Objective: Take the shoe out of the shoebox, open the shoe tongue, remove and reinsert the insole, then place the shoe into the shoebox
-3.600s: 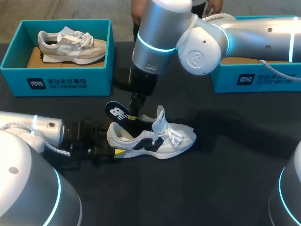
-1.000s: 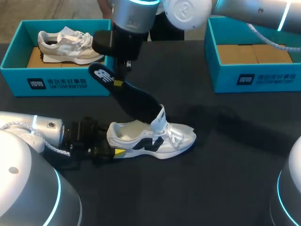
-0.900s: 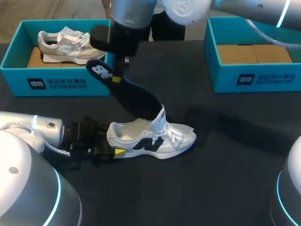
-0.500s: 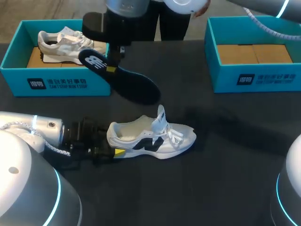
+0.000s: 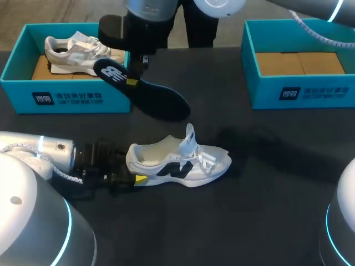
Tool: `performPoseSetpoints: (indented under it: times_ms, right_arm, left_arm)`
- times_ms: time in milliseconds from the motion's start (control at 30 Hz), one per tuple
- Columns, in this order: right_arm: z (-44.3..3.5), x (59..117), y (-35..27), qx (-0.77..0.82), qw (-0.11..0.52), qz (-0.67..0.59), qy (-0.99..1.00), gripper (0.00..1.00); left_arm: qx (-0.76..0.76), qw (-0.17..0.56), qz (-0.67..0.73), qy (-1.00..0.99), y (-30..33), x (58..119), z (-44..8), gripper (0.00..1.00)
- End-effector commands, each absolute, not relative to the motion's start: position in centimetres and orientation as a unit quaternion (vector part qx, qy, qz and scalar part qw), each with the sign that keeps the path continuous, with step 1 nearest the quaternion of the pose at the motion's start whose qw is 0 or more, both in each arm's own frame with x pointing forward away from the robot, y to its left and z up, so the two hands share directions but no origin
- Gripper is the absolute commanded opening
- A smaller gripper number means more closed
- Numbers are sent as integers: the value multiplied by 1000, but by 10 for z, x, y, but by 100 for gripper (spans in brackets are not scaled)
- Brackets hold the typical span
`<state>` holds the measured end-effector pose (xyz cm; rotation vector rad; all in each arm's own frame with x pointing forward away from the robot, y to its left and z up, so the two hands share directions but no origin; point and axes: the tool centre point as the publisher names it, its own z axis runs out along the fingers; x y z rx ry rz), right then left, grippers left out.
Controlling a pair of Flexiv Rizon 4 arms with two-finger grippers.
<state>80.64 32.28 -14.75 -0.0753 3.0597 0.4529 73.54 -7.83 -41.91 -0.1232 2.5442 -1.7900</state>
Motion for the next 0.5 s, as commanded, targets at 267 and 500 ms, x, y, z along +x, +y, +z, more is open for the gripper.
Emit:
performPoseSetpoints:
  times_ms: [267, 500]
  right_arm:
    - [-122, 830, 326, 74, -10, 159, 984, 0]
    - [-93, 842, 326, 137, -44, 198, 970, 0]
  left_arm:
    - [-39, 14, -574, 818, -77, 736, -421, 0]
    - [-39, 14, -574, 818, -77, 736, -421, 0]
